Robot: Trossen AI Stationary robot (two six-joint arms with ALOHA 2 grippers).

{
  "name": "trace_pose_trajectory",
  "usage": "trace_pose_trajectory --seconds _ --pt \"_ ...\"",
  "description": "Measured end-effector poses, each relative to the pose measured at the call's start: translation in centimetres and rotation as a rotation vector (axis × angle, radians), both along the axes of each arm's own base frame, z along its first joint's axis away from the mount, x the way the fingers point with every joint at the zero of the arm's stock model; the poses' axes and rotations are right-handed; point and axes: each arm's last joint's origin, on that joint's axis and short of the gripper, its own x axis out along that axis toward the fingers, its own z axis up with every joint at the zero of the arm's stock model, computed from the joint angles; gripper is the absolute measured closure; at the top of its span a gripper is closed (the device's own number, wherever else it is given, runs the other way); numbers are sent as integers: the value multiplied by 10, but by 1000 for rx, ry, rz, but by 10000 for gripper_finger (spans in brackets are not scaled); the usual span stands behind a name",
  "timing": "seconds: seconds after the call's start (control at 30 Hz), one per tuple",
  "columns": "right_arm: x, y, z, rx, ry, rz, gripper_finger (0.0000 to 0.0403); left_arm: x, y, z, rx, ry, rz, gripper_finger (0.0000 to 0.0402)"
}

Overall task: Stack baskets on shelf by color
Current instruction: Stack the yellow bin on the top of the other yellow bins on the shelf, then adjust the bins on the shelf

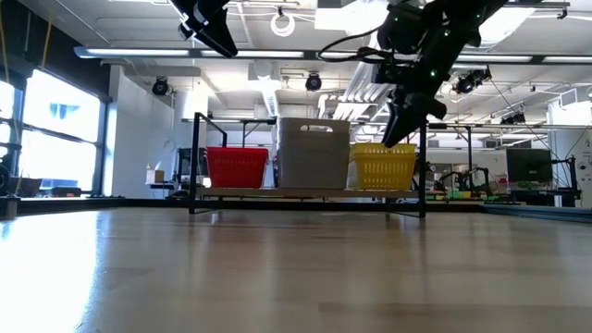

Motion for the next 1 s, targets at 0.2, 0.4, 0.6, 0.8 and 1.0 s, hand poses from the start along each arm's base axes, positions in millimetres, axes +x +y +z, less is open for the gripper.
trace_pose_trajectory --seconds 0.2,0.4,0.6,0.8,1.0 --pt "-3 10 10 19 -58 -61 304 0 0 0 0 0 0 264" --pt "-6 22 20 153 -163 -109 304 0 0 0 -1 0 0 264" --pt "-3 25 5 306 -106 -116 304 0 0 0 -1 1 0 264" --pt "4 21 -6 284 -56 -170 304 0 0 0 -2 4 -1 264" --pt "6 15 -12 300 -73 -248 304 0 0 0 16 25 -20 264"
